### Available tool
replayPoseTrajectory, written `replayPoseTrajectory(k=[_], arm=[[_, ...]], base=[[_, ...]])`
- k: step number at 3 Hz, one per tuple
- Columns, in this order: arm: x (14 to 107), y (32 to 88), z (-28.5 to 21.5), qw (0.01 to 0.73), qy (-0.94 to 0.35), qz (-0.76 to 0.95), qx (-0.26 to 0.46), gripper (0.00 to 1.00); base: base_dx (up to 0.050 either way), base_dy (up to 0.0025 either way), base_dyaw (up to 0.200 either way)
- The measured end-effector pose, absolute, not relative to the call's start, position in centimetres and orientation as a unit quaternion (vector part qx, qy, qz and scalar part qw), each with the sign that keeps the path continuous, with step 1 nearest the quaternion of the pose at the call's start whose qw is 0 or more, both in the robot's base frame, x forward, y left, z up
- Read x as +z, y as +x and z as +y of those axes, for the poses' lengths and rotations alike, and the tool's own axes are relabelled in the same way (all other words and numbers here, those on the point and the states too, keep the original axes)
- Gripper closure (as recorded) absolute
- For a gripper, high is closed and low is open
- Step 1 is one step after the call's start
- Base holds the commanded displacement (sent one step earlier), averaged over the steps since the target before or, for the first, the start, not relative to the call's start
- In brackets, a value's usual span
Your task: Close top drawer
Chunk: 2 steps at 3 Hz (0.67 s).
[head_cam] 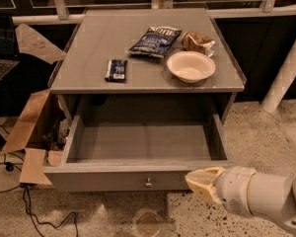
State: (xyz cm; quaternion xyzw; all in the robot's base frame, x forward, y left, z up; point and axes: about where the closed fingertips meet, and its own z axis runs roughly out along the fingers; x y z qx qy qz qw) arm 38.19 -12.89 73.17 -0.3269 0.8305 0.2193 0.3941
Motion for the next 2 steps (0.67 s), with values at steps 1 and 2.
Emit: replayPoseTrajectory(k=[1,2], arm=[[70.5,38.1,-13.4,0.389,-0.315,0.839,0.215,1.0],[67.7,38.1,-14.0,0.383,-0.3,0.848,0.213,1.0]], base=[[0.0,0.0,0.0],[0.0,0.0,0.0]])
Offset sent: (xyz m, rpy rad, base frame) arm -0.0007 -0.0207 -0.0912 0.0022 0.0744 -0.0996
